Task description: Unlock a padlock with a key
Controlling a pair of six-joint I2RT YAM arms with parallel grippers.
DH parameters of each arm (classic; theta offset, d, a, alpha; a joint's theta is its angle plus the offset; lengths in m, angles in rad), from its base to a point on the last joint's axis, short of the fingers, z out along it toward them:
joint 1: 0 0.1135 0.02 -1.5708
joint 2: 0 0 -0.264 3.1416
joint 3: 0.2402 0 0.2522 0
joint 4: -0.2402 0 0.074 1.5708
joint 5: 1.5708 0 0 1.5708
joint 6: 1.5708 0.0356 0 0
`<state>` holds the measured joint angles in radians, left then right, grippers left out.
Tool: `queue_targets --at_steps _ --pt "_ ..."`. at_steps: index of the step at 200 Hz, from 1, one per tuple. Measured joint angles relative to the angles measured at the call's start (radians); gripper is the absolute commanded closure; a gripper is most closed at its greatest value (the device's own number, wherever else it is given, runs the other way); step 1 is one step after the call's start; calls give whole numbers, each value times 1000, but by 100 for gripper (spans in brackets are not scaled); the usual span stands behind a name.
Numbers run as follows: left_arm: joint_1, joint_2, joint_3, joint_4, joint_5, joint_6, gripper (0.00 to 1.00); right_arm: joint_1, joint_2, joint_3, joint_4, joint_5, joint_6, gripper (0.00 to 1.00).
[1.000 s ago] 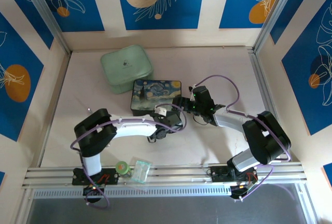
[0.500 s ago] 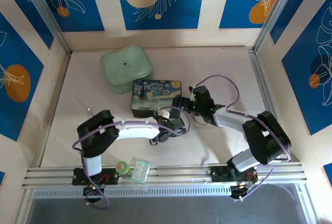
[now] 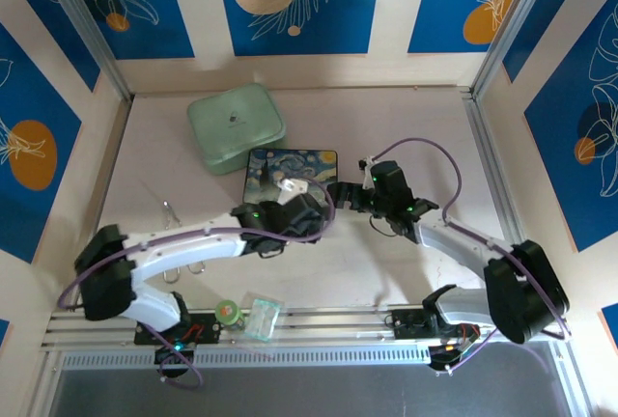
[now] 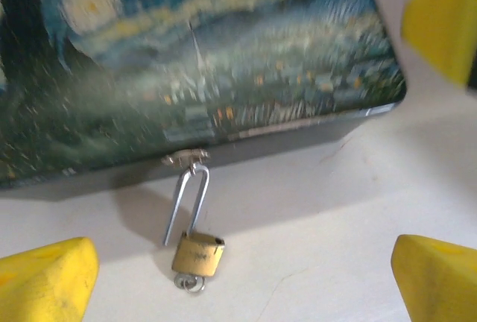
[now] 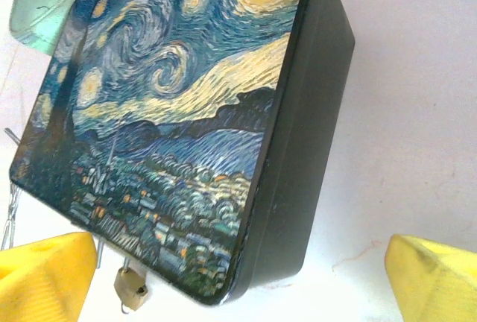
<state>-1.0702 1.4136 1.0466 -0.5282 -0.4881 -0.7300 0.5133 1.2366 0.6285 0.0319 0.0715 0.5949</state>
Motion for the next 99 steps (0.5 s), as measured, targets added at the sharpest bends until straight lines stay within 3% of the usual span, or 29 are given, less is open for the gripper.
queue_targets --at_steps 50,99 --pt "220 -209 -136 77 154 37 0 163 -148 10 -146 119 50 1" --pt "378 -309 -296 148 339 2 0 398 29 86 -205 224 156 4"
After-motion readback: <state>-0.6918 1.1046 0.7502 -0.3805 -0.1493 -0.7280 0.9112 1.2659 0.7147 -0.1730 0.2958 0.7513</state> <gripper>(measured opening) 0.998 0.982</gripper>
